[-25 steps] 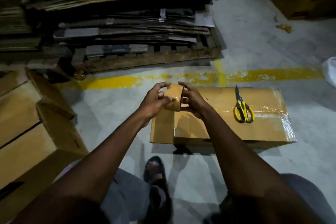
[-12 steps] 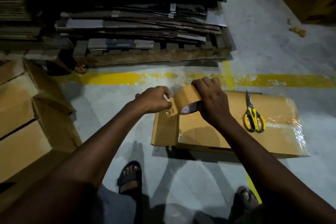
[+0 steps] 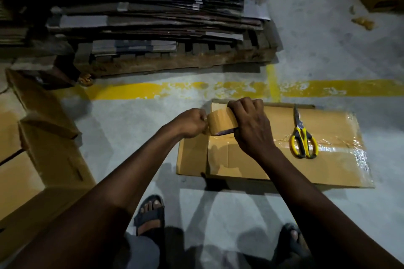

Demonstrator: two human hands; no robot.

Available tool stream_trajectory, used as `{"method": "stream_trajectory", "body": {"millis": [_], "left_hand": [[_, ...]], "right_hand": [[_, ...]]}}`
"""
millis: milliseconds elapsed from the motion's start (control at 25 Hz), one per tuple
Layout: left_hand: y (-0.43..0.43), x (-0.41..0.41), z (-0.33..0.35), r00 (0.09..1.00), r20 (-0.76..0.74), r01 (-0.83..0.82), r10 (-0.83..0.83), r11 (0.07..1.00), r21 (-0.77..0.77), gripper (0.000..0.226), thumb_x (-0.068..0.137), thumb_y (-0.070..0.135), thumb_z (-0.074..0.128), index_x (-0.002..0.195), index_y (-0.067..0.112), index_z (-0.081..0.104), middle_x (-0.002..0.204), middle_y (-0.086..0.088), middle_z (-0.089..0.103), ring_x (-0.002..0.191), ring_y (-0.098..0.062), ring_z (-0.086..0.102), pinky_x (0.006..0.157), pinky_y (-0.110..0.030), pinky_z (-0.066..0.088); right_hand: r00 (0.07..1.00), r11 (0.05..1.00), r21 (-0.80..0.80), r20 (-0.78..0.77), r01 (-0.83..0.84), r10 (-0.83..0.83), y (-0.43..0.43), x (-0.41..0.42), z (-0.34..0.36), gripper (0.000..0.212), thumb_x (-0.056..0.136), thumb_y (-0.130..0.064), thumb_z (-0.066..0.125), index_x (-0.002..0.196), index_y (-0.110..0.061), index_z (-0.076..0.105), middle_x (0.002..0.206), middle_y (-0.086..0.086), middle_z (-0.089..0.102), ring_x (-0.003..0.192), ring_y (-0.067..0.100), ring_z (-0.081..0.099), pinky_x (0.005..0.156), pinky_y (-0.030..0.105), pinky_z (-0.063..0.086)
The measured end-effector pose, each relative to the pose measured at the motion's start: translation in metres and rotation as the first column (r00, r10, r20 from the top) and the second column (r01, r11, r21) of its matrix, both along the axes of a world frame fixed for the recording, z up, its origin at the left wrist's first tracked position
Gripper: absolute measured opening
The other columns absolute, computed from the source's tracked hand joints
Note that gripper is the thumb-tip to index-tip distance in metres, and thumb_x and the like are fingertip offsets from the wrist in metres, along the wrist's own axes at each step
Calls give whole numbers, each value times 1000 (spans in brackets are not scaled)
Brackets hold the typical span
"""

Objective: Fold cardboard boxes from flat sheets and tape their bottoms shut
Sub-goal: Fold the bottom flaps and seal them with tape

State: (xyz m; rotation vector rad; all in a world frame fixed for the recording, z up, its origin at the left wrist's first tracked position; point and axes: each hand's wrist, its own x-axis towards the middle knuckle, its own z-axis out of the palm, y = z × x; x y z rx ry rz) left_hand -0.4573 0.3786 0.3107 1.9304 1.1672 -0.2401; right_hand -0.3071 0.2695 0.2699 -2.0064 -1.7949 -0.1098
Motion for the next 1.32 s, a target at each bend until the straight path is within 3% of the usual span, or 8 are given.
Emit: {"method": "stream_trajectory", "body": {"millis": [200,400,600,720,880,1000,1080,1320], "left_hand": [[0,-4,-4,991,97,-87,91,995,-40,20,91,19,56,72,17,53,78,-3,53,74,-17,47,62,-29,35],[2,-18,-6,917,243,-235,316,921,-312,11,90,14,59,79,16,59,71,-5,59,68,-18,57,62,-31,53],[7,-25,-12,818,292,-339,496,825,-451,28,83,-3,68,102,14,58,69,-6,61,61,-19,60,60,-31,58],[11,-23,-17,728,292,-446,620,752,-486,21,84,-4,68,95,12,58,72,-6,60,62,-16,59,61,-27,59],[14,-17,-31,662,299,-548,687,717,-431,9,89,1,63,89,10,61,75,-4,56,64,-13,52,53,-22,52],[23,-11,-47,650,340,-601,679,734,-317,19,91,11,61,75,20,61,83,-6,62,75,-19,57,61,-27,43],[33,-3,-59,656,398,-617,642,759,-208,23,90,10,59,71,22,61,83,-6,65,76,-20,59,64,-31,46],[89,33,-102,868,429,-345,249,924,163,9,85,12,70,89,3,72,75,-7,63,63,-5,52,63,-24,42]], "right_hand": [[995,1000,8,-103,11,-10,1,0,2,49,81,-42,43,118,-13,53,108,14,55,92,31,46,60,37,41],[993,999,5,-109,42,-41,-1,1,-3,51,77,-17,70,120,-19,42,111,12,52,95,30,45,63,32,34],[988,997,34,-141,67,-62,0,0,-4,47,75,-16,63,119,-15,46,109,14,52,94,31,44,62,32,32],[983,996,10,-163,92,-89,2,-4,-8,49,73,-12,61,120,-12,47,110,14,50,96,31,44,62,32,34],[961,987,-73,-229,144,-157,6,-13,-18,52,74,-18,74,119,-11,50,112,11,49,100,29,44,62,40,46],[877,959,-148,-390,240,-280,11,-29,-34,56,75,-39,79,116,-13,50,111,7,48,102,25,42,67,35,40],[805,949,-187,-503,253,-314,15,-42,-48,51,73,-35,78,110,-11,52,107,7,49,103,29,43,70,35,37],[679,913,-355,-622,199,-390,37,-32,-70,51,71,-62,73,86,-19,51,85,0,57,89,20,45,74,38,45]]}}
